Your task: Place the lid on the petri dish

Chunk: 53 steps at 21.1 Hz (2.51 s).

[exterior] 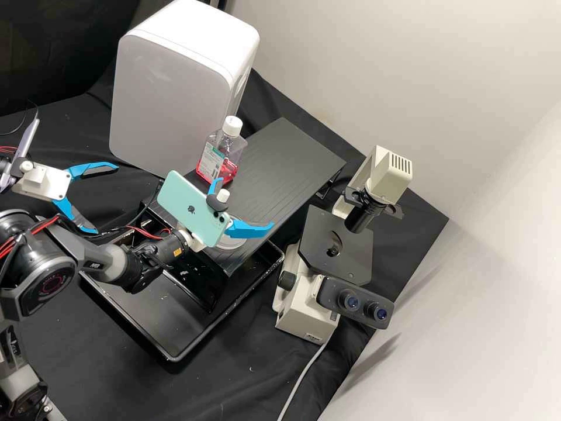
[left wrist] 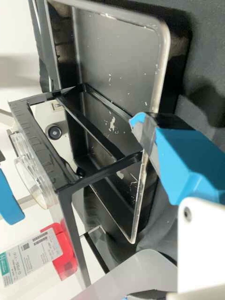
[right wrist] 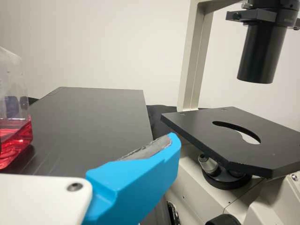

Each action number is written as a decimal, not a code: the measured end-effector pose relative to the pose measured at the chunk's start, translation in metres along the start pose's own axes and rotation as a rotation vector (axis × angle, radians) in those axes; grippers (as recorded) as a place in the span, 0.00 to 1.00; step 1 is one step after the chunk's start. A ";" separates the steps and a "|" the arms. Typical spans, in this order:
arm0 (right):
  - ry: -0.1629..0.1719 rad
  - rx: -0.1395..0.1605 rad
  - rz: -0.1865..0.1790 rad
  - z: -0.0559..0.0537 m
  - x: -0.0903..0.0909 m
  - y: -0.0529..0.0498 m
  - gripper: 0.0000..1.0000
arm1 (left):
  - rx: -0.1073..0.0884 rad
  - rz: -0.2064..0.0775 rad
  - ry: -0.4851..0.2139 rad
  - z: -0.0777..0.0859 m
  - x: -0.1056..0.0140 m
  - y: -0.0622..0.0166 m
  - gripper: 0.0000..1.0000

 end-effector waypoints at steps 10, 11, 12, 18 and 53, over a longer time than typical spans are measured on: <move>0.023 0.002 -0.015 -0.005 -0.004 -0.007 1.00 | 0.000 0.000 0.000 0.000 0.000 0.0000 1.00; 0.032 -0.005 -0.026 -0.008 -0.007 -0.009 1.00 | 0.000 0.000 0.000 0.000 0.000 0.0000 1.00; 0.046 -0.015 -0.037 -0.012 -0.012 -0.012 1.00 | 0.000 0.000 0.000 0.000 0.000 0.0000 1.00; 0.137 -0.066 -0.032 -0.026 -0.037 -0.021 1.00 | 0.003 0.007 0.001 -0.001 0.002 0.0015 1.00; 0.049 -0.148 -0.051 -0.014 -0.056 -0.062 1.00 | 0.001 0.007 0.001 -0.001 0.002 0.0015 1.00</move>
